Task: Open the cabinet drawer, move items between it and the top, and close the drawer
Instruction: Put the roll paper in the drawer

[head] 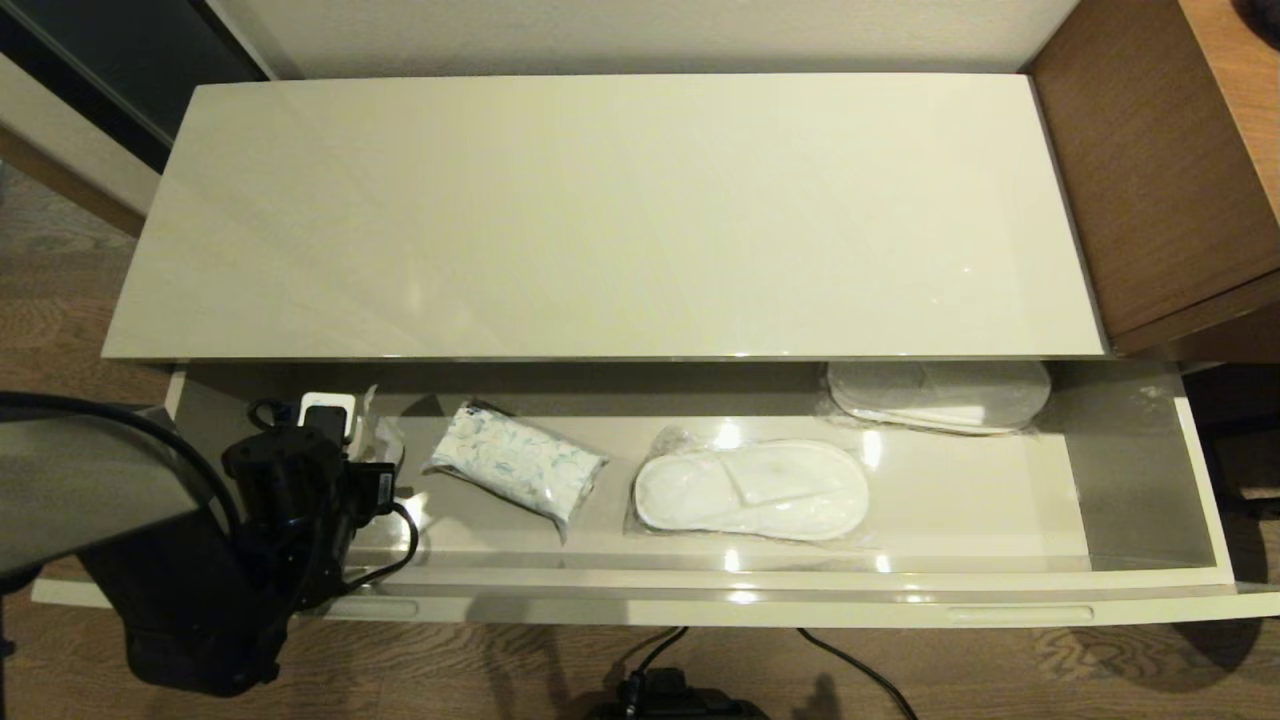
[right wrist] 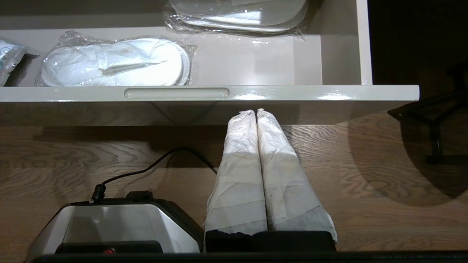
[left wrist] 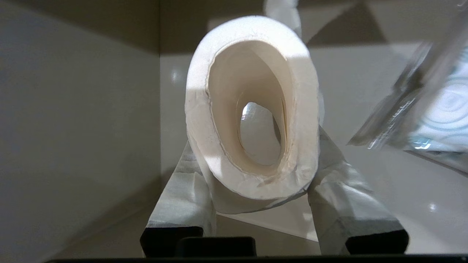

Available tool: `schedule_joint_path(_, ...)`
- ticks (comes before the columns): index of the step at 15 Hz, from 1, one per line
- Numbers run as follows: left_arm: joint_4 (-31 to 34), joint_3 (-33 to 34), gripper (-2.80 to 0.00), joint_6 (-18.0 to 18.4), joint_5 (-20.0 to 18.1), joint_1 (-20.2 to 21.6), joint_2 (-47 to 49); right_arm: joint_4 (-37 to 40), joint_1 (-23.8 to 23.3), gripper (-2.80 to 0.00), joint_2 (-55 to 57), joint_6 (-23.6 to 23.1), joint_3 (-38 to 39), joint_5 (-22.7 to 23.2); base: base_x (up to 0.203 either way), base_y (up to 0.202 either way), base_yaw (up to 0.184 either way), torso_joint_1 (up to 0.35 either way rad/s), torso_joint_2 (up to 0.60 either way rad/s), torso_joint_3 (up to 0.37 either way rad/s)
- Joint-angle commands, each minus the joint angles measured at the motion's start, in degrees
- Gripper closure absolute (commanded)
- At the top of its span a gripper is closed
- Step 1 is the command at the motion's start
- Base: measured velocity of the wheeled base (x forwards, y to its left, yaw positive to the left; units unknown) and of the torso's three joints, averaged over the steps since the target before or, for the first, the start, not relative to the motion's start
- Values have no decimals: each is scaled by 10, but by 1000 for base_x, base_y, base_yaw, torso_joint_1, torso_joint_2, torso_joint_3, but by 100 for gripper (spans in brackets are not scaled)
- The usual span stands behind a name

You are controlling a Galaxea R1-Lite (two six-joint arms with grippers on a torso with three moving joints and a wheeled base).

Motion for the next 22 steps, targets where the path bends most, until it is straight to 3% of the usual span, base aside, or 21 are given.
schedule_joint_path(1,6,5,0,-2,2,10,-2,0,0,0,1,0,1,0,0,0,0,0,0,0)
schedule_joint_path(10,66,12,0,-28,6,14,-4,0,0,0,1,0,1,0,0,0,0,0,0,0)
schedule_joint_path(22,62,1,0,-34,6,14,-3,0,0,0,1,0,1,0,0,0,0,0,0,0)
